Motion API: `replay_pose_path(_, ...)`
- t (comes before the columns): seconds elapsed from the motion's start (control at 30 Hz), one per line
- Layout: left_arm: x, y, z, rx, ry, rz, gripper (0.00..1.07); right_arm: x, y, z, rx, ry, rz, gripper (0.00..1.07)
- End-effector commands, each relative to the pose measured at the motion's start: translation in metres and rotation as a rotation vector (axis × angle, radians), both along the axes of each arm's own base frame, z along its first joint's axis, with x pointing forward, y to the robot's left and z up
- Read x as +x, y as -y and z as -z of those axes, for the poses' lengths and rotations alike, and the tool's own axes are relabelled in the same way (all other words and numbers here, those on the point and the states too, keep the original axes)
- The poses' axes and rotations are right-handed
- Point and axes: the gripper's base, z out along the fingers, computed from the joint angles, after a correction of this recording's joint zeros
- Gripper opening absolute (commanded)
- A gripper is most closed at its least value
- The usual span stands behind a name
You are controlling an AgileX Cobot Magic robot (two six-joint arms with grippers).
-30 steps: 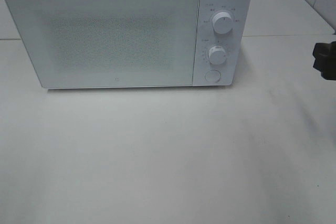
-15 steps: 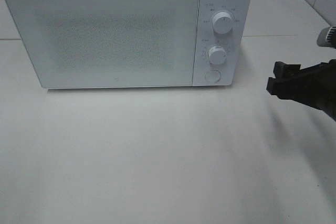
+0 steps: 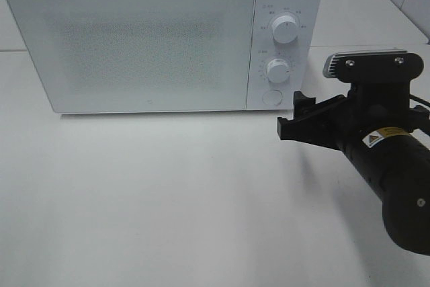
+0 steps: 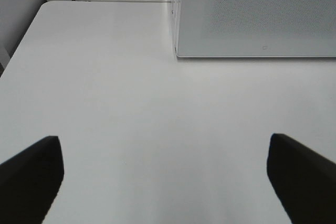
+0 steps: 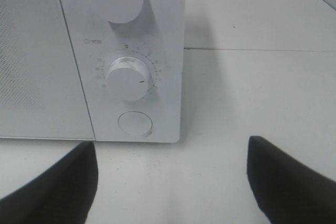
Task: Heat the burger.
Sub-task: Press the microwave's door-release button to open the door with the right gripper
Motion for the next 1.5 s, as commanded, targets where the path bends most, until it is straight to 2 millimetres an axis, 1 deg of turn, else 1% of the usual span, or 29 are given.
replay_pose_path(0.03,-0.003,0.000,0.000,-0.009,0.025,-0.003,0.98,0.004,-0.015,0.000,0.007,0.008,-0.007,0.76)
replay_pose_path(0.3,-0.003,0.000,0.000,-0.009,0.025,-0.003,0.98,0.009,-0.032,0.000,0.011,0.000,-0.042,0.76)
replay_pose_path(0.47,-0.003,0.000,0.000,-0.009,0.025,-0.003,0.98,0.010,-0.035,0.000,0.030,-0.019,-0.043,0.76)
replay_pose_path(0.6,-0.003,0.000,0.000,-0.009,0.025,-0.003,0.98,0.010,-0.032,0.001,0.127,-0.039,0.021,0.75)
replay_pose_path(0.63,-0.003,0.000,0.000,-0.009,0.025,-0.003,0.98,0.010,-0.032,0.001,0.196,-0.045,0.047,0.72)
replay_pose_path(0.67,-0.003,0.000,0.000,-0.009,0.025,-0.003,0.98,0.010,-0.032,0.001,0.196,-0.045,0.047,0.72)
replay_pose_path(0.7,-0.003,0.000,0.000,-0.009,0.025,-0.003,0.98,0.010,-0.032,0.001,0.240,-0.048,0.060,0.70)
replay_pose_path(0.73,-0.003,0.000,0.000,-0.009,0.025,-0.003,0.98,0.010,-0.032,0.002,0.329,-0.059,0.089,0.66)
replay_pose_path(0.77,-0.003,0.000,0.000,-0.009,0.025,-0.003,0.98,0.010,-0.032,0.002,0.329,-0.059,0.089,0.66)
replay_pose_path(0.8,-0.003,0.000,0.000,-0.009,0.025,-0.003,0.98,0.010,-0.032,0.002,0.386,-0.069,0.107,0.63)
replay_pose_path(0.83,-0.003,0.000,0.000,-0.009,0.025,-0.003,0.98,0.010,-0.033,0.003,0.511,-0.090,0.149,0.58)
replay_pose_path(0.87,-0.003,0.000,0.000,-0.009,0.025,-0.003,0.98,0.010,-0.033,0.003,0.511,-0.090,0.149,0.58)
replay_pose_path(0.9,-0.003,0.000,0.000,-0.009,0.025,-0.003,0.98,0.009,-0.033,0.004,0.575,-0.104,0.170,0.55)
replay_pose_path(0.93,-0.003,0.000,0.000,-0.009,0.025,-0.003,0.98,0.009,-0.034,0.005,0.695,-0.128,0.210,0.48)
replay_pose_path(0.97,-0.003,0.000,0.000,-0.009,0.025,-0.003,0.98,0.009,-0.034,0.005,0.695,-0.128,0.210,0.48)
replay_pose_path(1.0,-0.003,0.000,0.000,-0.009,0.025,-0.003,0.98,0.009,-0.034,0.005,0.749,-0.135,0.230,0.45)
replay_pose_path(1.03,-0.003,0.000,0.000,-0.009,0.025,-0.003,0.98,0.009,-0.034,0.005,0.876,-0.144,0.275,0.38)
replay_pose_path(1.07,-0.003,0.000,0.000,-0.009,0.025,-0.003,0.98,0.009,-0.034,0.005,0.876,-0.144,0.275,0.38)
replay_pose_path(1.1,-0.003,0.000,0.000,-0.009,0.025,-0.003,0.98,0.009,-0.034,0.005,0.937,-0.149,0.296,0.35)
replay_pose_path(1.13,-0.003,0.000,0.000,-0.009,0.025,-0.003,0.98,0.009,-0.034,0.005,1.047,-0.156,0.336,0.27)
replay_pose_path(1.17,-0.003,0.000,0.000,-0.009,0.025,-0.003,0.98,0.009,-0.034,0.005,1.107,-0.161,0.358,0.23)
replay_pose_path(1.2,-0.003,0.000,0.000,-0.009,0.025,-0.003,0.98,0.009,-0.034,0.005,1.107,-0.161,0.358,0.23)
replay_pose_path(1.23,-0.003,0.000,0.000,-0.009,0.025,-0.003,0.98,0.009,-0.034,0.005,1.211,-0.167,0.395,0.17)
replay_pose_path(1.27,-0.003,0.000,0.000,-0.009,0.025,-0.003,0.98,0.009,-0.034,0.005,1.211,-0.167,0.395,0.17)
replay_pose_path(1.33,-0.003,0.000,0.000,-0.009,0.025,-0.003,0.98,0.009,-0.034,0.005,1.337,-0.176,0.441,0.08)
replay_pose_path(1.37,-0.003,0.000,0.000,-0.009,0.025,-0.003,0.98,0.009,-0.034,0.005,1.337,-0.176,0.441,0.08)
replay_pose_path(1.4,-0.003,0.000,0.000,-0.009,0.025,-0.003,0.98,0.009,-0.034,0.005,1.373,-0.178,0.455,0.03)
replay_pose_path(1.43,-0.003,0.000,0.000,-0.009,0.025,-0.003,0.98,0.009,-0.034,0.005,1.388,-0.178,0.460,0.00)
replay_pose_path(1.5,-0.003,0.000,0.000,-0.009,0.025,-0.003,0.98,0.009,-0.034,0.005,1.397,-0.179,0.464,0.00)
